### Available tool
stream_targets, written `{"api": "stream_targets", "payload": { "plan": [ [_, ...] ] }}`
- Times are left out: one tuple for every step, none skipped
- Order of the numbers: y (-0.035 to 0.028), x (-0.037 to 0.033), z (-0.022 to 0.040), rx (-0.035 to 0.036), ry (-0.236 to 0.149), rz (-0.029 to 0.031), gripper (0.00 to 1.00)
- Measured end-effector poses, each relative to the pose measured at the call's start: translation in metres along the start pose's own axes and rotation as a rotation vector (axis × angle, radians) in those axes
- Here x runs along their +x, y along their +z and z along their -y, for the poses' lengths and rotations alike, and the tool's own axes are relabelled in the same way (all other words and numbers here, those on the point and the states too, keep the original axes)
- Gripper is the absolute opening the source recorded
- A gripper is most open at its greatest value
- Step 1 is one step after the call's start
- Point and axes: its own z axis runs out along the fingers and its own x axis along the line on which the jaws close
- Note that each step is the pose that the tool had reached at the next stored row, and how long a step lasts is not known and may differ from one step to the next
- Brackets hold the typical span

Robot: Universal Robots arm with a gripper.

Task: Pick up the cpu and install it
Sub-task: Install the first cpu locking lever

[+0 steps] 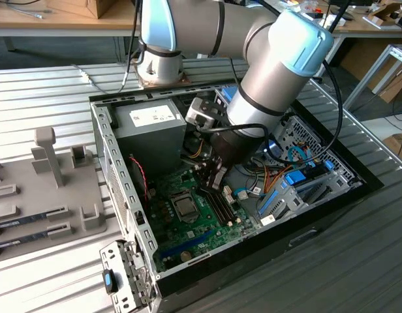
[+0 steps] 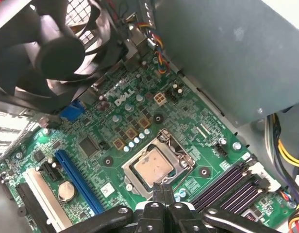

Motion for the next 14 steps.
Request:
{"api": "stream_targets", "payload": {
  "plan": [
    [0.0003, 0.0004, 0.0008, 0.0, 0.0, -0.0003, 0.11],
    [0.0017, 0.0001, 0.0017, -0.0003, 0.0, -0.0004, 0.11],
    [0.0035, -0.0003, 0.0023, -0.0005, 0.0, -0.0006, 0.11],
    [0.0057, -0.0008, 0.0031, -0.0006, 0.0, -0.0007, 0.11],
    [0.0072, -0.0011, 0.0037, -0.0006, 0.0, -0.0007, 0.11],
    [0.0083, -0.0012, 0.0042, -0.0007, 0.0, -0.0008, 0.11],
    [0.0099, -0.0014, 0.0049, -0.0007, 0.0, -0.0007, 0.11],
    [0.0114, -0.0013, 0.0057, -0.0007, 0.0, -0.0007, 0.11],
    [0.0121, -0.0013, 0.0061, -0.0007, 0.0, -0.0007, 0.11],
    [0.0128, -0.0012, 0.0065, -0.0008, 0.0, -0.0006, 0.11],
    [0.0142, -0.0006, 0.0075, -0.0008, 0.0, -0.0005, 0.11],
    [0.0152, 0.0, 0.0087, -0.0008, 0.0, -0.0007, 0.11],
    [0.0162, 0.0005, 0.0098, -0.0008, 0.0, -0.0008, 0.11],
    [0.0168, 0.0008, 0.0105, -0.0009, 0.0, -0.0008, 0.11]
  ]
}}
